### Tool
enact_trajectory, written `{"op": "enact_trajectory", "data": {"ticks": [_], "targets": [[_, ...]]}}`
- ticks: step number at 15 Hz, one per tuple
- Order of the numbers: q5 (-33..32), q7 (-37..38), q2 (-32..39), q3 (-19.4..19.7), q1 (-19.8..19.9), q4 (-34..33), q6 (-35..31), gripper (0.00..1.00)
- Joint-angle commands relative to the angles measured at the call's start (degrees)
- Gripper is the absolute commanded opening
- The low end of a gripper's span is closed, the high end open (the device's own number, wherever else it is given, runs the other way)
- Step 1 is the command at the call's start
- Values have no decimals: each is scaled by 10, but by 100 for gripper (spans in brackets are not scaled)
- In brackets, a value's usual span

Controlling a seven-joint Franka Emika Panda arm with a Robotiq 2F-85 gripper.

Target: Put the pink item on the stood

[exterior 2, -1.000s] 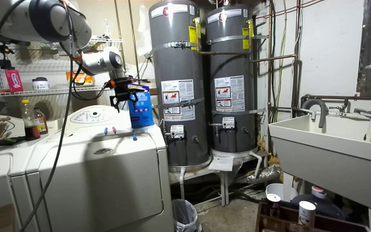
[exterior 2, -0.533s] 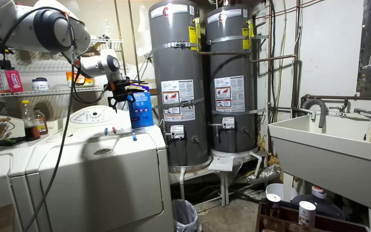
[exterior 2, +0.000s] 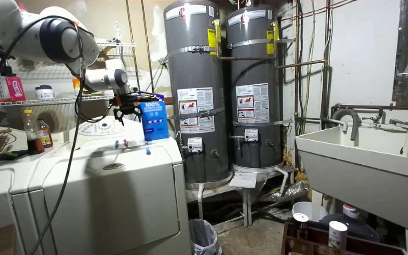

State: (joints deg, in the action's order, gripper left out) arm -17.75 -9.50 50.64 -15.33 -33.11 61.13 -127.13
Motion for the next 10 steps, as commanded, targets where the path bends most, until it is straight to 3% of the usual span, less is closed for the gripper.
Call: {"op": "enact_trajectory", "data": {"ticks": [1, 10], "targets": [[32, -6, 15, -32, 10, 20, -41, 100], [66, -34, 61, -58, 41, 21, -55, 98]]}}
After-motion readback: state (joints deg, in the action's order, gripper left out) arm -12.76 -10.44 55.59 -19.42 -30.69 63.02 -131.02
